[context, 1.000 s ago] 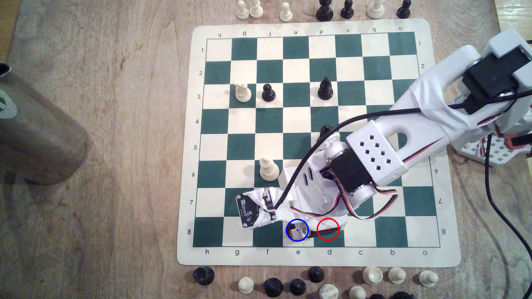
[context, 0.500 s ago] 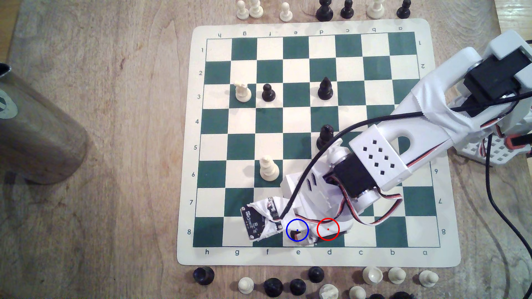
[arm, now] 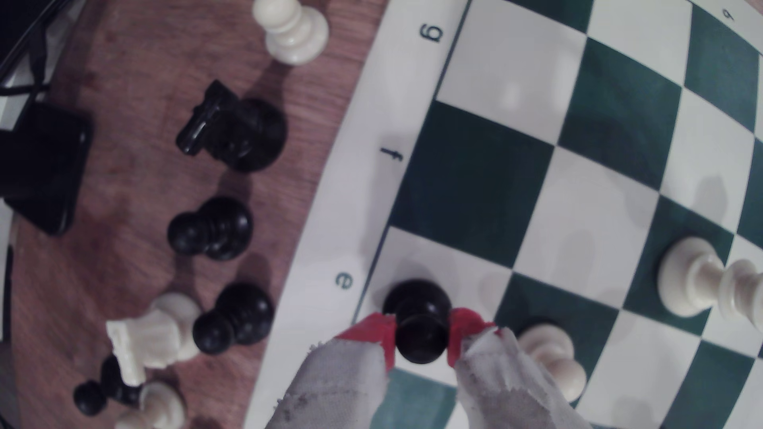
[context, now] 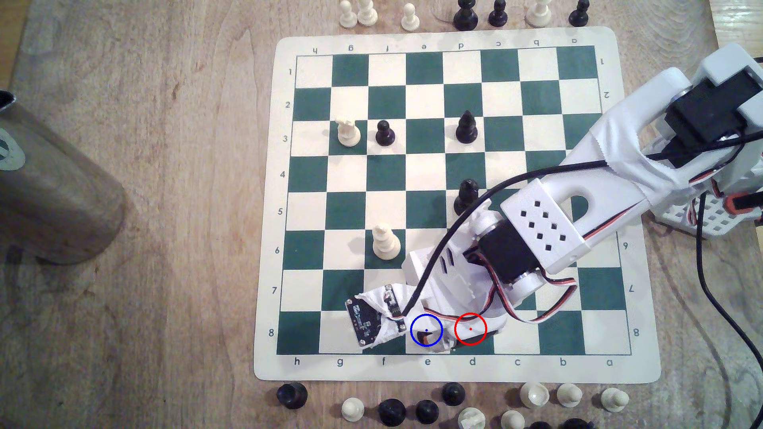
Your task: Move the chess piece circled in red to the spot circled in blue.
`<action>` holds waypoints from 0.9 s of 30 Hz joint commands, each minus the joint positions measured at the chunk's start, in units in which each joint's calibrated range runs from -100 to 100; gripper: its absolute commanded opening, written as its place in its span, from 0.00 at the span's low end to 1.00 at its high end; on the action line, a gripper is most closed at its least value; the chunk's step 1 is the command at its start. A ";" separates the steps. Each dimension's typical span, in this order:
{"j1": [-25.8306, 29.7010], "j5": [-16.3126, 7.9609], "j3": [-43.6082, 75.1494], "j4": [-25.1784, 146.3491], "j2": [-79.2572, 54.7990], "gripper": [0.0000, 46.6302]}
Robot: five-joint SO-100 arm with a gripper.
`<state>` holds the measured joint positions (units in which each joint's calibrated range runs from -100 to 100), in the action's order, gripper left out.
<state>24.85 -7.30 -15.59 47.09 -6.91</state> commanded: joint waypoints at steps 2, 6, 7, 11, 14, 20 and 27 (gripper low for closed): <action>0.53 -0.05 0.90 0.25 0.63 0.26; 0.53 -0.15 0.00 0.57 1.48 0.40; 0.53 -0.20 0.00 0.66 1.65 0.41; 0.53 -0.20 -0.19 0.98 3.01 0.42; 0.53 -0.20 -0.64 1.64 5.72 0.43; 0.37 -0.34 -0.91 5.90 14.72 0.47; 1.70 -0.20 -2.45 14.17 22.02 0.49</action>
<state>26.18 -7.59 -18.66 57.21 7.42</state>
